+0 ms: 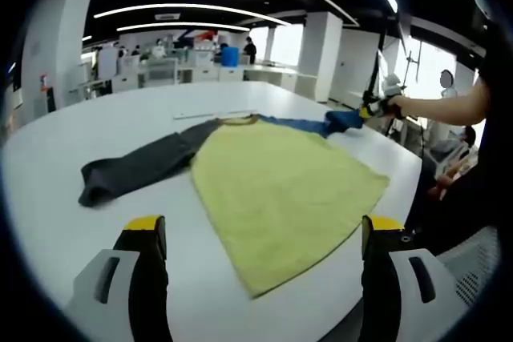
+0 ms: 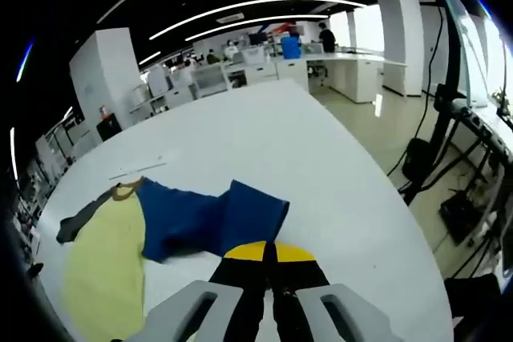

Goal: Fold the garment on the visible template until the final outline fits inside the template.

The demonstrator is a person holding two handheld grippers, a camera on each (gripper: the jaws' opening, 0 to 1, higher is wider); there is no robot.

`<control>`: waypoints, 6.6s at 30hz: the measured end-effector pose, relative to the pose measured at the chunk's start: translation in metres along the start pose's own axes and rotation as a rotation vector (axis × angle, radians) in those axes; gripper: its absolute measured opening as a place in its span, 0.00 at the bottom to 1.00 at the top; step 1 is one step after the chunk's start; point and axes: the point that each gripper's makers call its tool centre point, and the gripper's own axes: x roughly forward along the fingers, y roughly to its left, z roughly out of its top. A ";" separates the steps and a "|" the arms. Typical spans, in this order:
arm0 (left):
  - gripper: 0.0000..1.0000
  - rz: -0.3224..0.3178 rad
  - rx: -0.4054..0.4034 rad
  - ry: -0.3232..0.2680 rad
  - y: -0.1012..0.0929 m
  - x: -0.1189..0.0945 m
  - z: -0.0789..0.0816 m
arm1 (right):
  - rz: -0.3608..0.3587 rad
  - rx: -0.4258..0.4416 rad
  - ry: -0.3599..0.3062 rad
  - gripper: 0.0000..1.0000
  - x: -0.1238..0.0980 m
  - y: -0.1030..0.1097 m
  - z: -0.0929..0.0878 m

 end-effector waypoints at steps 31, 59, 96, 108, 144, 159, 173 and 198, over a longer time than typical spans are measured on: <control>0.99 0.001 0.038 0.030 -0.002 -0.001 -0.001 | -0.137 -0.199 0.154 0.00 0.016 -0.067 0.001; 0.99 -0.013 0.059 0.023 -0.007 -0.004 0.000 | 0.016 -0.139 0.107 0.00 0.020 0.006 0.019; 0.99 -0.013 0.095 0.007 -0.009 -0.007 0.003 | 0.135 -0.101 0.082 0.00 0.032 0.132 0.023; 0.99 -0.026 0.104 0.001 -0.009 -0.008 0.005 | 0.189 -0.123 0.079 0.00 0.039 0.183 0.023; 0.99 -0.055 0.101 -0.006 -0.018 -0.007 0.003 | 0.353 -0.206 0.123 0.00 0.094 0.300 0.020; 0.99 -0.042 0.090 0.000 -0.019 -0.009 0.001 | 0.402 -0.253 0.134 0.00 0.092 0.350 0.015; 0.99 -0.044 0.092 0.012 -0.019 -0.010 0.001 | 0.459 -0.304 0.168 0.00 0.095 0.396 0.009; 0.99 -0.029 0.068 0.022 -0.009 -0.015 -0.008 | 0.564 -0.420 0.205 0.00 0.089 0.461 -0.003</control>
